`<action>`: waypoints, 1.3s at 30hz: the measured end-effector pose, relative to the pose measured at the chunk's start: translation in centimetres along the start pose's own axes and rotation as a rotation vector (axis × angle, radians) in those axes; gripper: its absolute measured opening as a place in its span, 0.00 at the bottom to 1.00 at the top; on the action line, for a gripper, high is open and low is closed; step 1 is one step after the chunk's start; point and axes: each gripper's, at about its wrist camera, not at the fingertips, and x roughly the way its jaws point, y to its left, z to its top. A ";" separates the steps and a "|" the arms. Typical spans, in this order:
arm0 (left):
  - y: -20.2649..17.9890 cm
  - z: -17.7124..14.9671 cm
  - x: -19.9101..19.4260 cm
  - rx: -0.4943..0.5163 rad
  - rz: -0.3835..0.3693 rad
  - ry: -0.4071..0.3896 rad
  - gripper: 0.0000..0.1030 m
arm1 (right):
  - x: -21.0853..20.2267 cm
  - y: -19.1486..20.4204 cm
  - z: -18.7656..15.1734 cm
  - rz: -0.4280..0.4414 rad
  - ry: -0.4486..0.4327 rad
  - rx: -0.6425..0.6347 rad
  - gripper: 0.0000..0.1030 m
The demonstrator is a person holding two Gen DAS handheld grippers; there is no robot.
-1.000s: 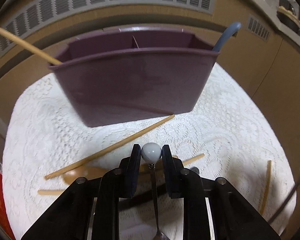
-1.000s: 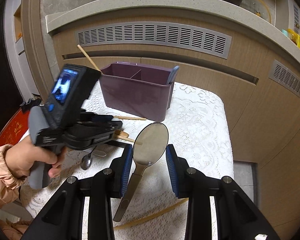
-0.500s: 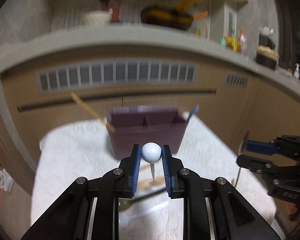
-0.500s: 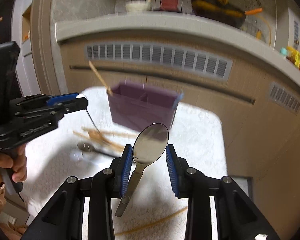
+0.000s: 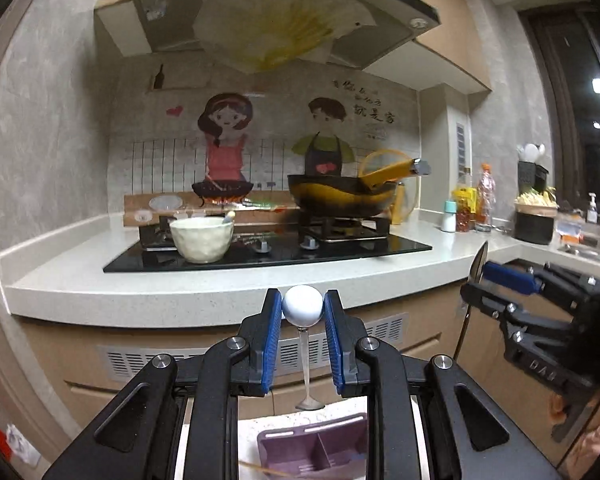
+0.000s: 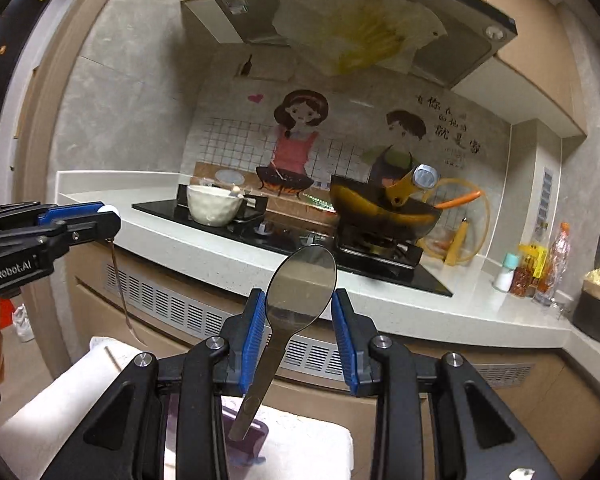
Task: Organize utensils
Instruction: 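Carry both spoons over the purple caddy, lower them in, open both tools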
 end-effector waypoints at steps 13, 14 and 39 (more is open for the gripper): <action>1.0 -12.0 13.7 -0.076 -0.031 0.282 0.22 | 13.2 4.2 -11.7 0.063 0.296 0.030 0.30; 0.9 -13.1 14.4 -0.083 -0.036 0.312 0.22 | 14.0 4.8 -12.8 0.070 0.327 0.023 0.30; -2.9 -19.4 5.6 0.064 0.155 0.366 0.68 | 3.9 4.0 -18.4 0.067 0.466 0.015 0.79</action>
